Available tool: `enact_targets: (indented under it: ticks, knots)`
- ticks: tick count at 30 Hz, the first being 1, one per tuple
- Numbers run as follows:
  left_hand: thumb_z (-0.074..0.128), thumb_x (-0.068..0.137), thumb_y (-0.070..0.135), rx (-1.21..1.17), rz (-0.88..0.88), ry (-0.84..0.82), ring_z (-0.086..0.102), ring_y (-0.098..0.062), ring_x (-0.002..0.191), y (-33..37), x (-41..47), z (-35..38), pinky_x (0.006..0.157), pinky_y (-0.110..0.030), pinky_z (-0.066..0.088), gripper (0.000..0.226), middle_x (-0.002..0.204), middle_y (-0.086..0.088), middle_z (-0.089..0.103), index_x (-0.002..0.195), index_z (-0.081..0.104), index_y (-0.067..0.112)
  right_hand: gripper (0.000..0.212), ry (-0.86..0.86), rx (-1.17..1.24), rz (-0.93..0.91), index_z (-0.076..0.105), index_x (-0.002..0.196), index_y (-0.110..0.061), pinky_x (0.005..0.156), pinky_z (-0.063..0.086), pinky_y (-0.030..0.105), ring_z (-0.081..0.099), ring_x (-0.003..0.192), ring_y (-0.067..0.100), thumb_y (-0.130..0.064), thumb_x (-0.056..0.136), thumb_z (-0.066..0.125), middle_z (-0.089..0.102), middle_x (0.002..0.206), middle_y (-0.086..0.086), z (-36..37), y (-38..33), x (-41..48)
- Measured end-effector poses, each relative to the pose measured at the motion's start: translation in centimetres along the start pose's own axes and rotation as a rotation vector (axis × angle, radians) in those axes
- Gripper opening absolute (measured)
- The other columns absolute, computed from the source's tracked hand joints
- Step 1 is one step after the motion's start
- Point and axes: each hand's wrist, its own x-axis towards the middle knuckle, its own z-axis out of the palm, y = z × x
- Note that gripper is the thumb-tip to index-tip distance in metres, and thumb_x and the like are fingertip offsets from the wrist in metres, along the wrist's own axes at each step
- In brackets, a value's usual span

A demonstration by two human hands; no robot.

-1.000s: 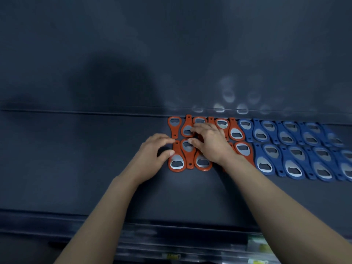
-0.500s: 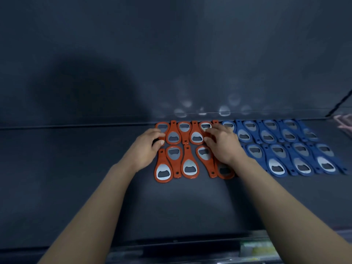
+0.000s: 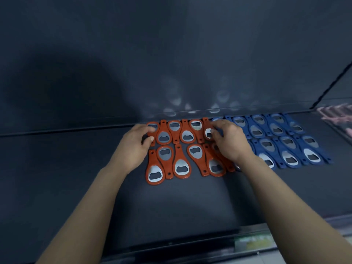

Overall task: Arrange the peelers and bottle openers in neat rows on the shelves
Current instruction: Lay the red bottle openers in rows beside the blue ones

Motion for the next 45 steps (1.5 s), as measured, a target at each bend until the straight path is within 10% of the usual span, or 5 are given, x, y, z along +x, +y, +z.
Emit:
enact_targets:
  ticks: [14, 35, 45]
  knots:
    - [0.054, 0.082, 0.058, 0.348, 0.333, -0.135, 0.042, -0.016, 0.113, 7.6, -3.0, 7.0, 0.098, -0.032, 0.021, 0.044, 0.113, 0.005, 0.054, 0.107, 0.060, 0.022, 0.034, -0.042, -0.075, 0.073, 0.066, 0.114, -0.015, 0.100, 0.037, 0.039, 0.048, 0.117, 0.023, -0.028, 0.083, 0.068, 0.061, 0.121, 0.001, -1.8, 1.6, -6.6]
    - [0.058, 0.088, 0.036, 0.191, 0.338, -0.092, 0.032, -0.009, 0.121, 5.9, -3.5, 5.0, 0.111, -0.027, 0.009, 0.037, 0.128, 0.006, 0.053, 0.123, 0.056, 0.022, 0.026, 0.085, -0.068, 0.052, 0.066, 0.114, -0.007, 0.088, 0.033, 0.021, 0.050, 0.106, 0.027, -0.010, 0.089, 0.058, 0.064, 0.112, 0.008, -0.9, 1.0, -7.7]
    - [0.056, 0.091, 0.030, 0.191, 0.528, -0.181, 0.046, -0.013, 0.114, 10.1, -4.8, 8.5, 0.106, -0.025, 0.013, 0.029, 0.116, 0.006, 0.057, 0.118, 0.061, 0.019, 0.028, 0.118, -0.178, 0.268, 0.065, 0.114, -0.007, 0.096, 0.038, 0.036, 0.049, 0.112, 0.030, -0.015, 0.088, 0.060, 0.062, 0.121, 0.007, -4.2, 5.6, -9.5]
